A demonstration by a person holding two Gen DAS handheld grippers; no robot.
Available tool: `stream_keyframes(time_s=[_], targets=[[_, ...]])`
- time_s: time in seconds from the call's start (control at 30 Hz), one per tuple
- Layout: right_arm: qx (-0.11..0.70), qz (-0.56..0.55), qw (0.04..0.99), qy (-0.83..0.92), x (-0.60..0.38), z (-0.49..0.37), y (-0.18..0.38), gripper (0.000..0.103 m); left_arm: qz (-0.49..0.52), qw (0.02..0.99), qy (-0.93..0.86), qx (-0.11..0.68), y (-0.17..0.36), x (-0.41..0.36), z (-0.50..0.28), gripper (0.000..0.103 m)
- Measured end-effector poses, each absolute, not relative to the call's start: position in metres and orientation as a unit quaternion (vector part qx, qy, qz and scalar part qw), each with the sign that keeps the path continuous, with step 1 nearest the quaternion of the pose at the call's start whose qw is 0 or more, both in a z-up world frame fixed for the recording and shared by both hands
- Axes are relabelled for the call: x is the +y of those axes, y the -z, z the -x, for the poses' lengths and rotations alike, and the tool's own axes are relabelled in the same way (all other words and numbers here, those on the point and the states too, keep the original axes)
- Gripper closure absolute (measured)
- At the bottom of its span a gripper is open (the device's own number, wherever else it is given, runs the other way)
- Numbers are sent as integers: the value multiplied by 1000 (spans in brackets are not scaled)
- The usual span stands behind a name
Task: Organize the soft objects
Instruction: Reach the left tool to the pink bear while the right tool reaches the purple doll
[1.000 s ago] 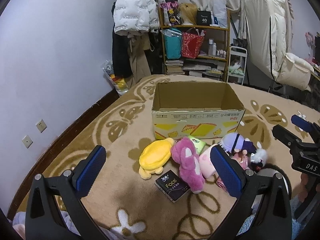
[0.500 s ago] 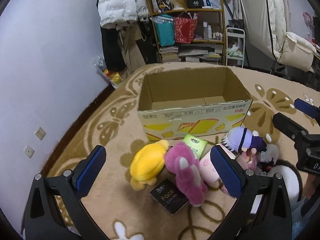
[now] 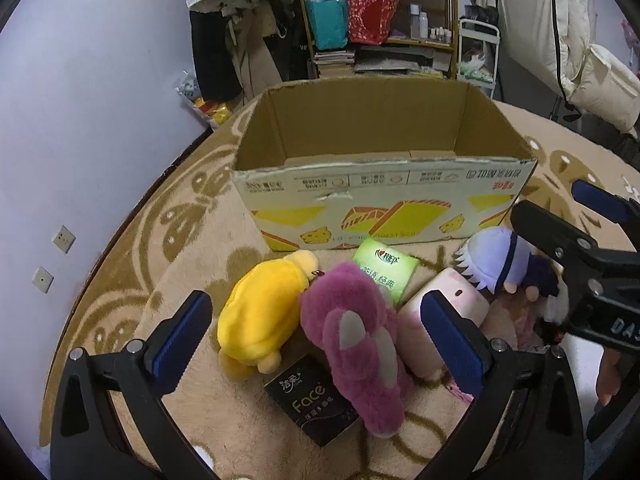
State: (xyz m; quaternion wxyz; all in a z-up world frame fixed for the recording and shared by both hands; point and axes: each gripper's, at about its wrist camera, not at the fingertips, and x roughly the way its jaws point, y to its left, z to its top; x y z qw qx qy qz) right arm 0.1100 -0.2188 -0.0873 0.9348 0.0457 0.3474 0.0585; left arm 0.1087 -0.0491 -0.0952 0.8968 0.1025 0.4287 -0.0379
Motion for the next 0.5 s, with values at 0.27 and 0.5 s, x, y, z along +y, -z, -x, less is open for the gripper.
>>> stream_keyframes(time_s=[0.27,0.5], targets=[[395,-52,917,-36,-226,-124,110,0,-112,883,22,455,115,-50,-117,0],[442,-76,893,-38,-233,-130,139,9,-103,877,33,469,123,-49,-120,0]])
